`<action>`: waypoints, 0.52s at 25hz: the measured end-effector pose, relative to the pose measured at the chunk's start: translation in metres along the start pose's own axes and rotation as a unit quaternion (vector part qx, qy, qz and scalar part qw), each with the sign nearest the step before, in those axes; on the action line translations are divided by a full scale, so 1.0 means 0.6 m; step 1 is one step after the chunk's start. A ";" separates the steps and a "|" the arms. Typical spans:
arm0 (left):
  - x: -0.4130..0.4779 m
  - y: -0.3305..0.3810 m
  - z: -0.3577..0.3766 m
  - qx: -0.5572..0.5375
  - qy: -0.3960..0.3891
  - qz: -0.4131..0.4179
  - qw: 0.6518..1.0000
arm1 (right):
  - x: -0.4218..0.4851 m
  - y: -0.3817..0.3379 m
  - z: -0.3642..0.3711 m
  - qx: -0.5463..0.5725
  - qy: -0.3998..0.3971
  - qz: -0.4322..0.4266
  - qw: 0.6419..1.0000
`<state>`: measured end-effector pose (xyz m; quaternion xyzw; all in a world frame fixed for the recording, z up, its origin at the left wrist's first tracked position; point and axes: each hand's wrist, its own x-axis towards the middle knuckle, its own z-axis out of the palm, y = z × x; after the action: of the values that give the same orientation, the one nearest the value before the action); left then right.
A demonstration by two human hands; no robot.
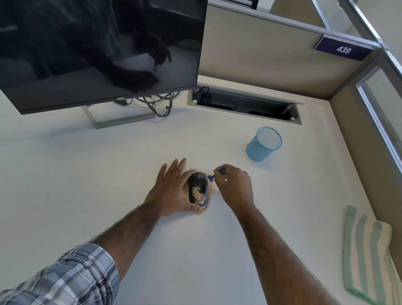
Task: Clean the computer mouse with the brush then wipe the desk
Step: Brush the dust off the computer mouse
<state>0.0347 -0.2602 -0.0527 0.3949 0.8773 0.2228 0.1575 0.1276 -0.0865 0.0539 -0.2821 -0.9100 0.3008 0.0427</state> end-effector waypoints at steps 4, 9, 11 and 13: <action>0.000 -0.001 0.001 0.003 -0.002 0.002 1.000 | -0.020 -0.005 0.002 0.037 -0.014 -0.021 0.999; 0.001 0.000 0.000 0.008 0.001 0.001 1.000 | -0.038 0.004 0.005 0.051 0.015 -0.024 0.998; 0.000 0.000 0.001 0.005 -0.002 0.000 1.000 | -0.045 0.013 0.010 0.049 0.017 -0.019 0.998; 0.000 -0.002 0.001 0.004 -0.002 -0.002 1.000 | -0.050 0.020 0.010 0.054 0.040 -0.005 0.998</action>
<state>0.0342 -0.2607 -0.0538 0.3938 0.8788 0.2180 0.1584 0.1569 -0.0979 0.0451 -0.2864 -0.8913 0.3381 0.0958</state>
